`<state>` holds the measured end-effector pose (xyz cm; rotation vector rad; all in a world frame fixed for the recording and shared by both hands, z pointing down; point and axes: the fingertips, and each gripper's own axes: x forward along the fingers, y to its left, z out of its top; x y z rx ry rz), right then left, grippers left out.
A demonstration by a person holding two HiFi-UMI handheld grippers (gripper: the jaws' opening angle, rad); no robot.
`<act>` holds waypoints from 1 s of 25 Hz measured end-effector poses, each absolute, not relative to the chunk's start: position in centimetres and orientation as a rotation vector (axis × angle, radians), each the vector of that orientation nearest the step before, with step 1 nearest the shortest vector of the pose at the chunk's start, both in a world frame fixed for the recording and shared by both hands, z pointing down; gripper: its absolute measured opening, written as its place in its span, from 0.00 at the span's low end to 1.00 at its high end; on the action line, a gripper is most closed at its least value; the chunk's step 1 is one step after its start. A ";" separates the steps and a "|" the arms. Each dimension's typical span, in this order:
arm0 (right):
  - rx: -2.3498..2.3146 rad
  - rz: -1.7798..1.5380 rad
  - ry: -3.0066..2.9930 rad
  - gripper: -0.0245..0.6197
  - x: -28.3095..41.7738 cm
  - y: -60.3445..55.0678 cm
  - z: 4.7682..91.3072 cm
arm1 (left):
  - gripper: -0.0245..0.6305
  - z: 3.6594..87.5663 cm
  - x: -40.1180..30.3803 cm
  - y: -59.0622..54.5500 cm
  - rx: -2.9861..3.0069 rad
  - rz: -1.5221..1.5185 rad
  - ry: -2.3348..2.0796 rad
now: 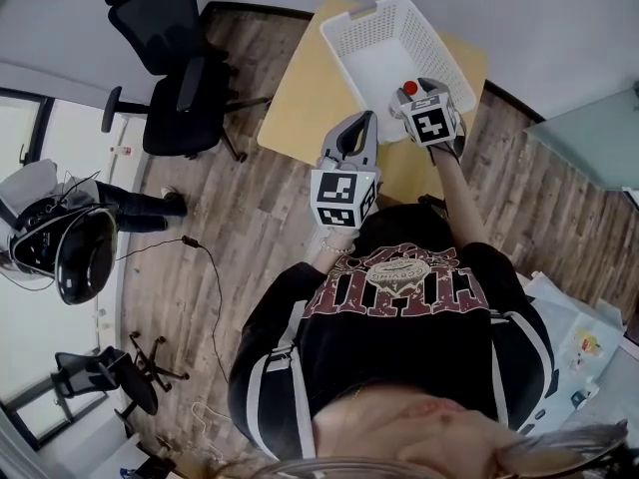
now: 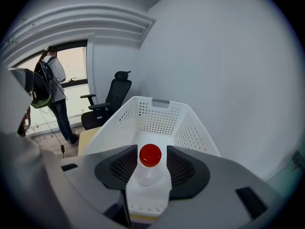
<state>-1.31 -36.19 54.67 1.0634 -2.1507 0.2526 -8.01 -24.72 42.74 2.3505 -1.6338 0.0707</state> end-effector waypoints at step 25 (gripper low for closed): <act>1.008 0.246 -2.152 0.29 -1.7 -36.6 55.2 | 0.11 43.1 -9.8 -24.5 2.307 0.052 -1.671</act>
